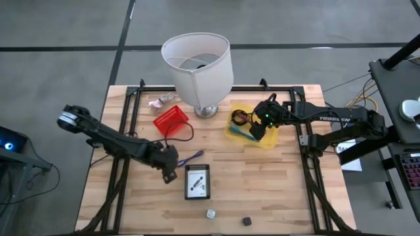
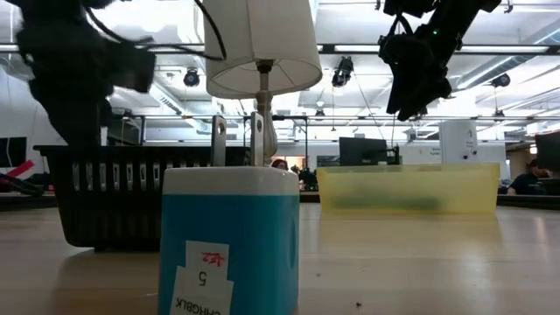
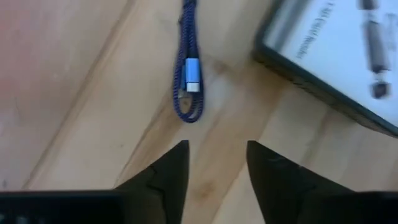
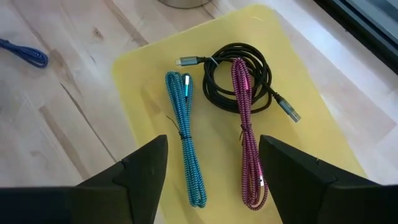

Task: Pick and place items into bin
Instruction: Put the violet charger cable into the yellow bin

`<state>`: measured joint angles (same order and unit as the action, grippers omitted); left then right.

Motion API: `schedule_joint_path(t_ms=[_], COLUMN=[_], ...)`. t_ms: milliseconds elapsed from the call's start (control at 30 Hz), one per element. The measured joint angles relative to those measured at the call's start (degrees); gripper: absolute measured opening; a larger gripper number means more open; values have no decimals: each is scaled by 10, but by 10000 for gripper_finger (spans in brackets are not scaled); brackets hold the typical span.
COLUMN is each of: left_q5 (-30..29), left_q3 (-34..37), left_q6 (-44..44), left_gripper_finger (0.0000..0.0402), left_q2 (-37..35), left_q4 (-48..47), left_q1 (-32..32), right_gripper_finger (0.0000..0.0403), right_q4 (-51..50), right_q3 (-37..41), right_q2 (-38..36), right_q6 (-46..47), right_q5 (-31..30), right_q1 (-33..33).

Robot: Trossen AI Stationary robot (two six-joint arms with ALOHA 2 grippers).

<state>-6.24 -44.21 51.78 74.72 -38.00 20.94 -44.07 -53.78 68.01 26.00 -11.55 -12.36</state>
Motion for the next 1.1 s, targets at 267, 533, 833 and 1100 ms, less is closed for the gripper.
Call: schedule_joint_path(t_ms=[267, 533, 833, 1100], left_q5=[79, 97, 163, 152], left_q3=[2, 13, 34, 34], left_q6=[-67, -107, -135, -143], left_gripper_finger=[191, 192, 192, 192], left_q2=[41, 66, 115, 123], left_q4=[41, 47, 100, 128], left_q1=[-82, -118, -131, -131], right_gripper_finger=[235, 230, 228, 226], right_q4=[0, 0, 0, 0], right_q3=[0, 0, 0, 0], right_q2=[0, 0, 0, 0], right_q6=[0, 0, 5, 5], right_q5=[0, 0, 0, 0], right_q1=[0, 0, 0, 0])
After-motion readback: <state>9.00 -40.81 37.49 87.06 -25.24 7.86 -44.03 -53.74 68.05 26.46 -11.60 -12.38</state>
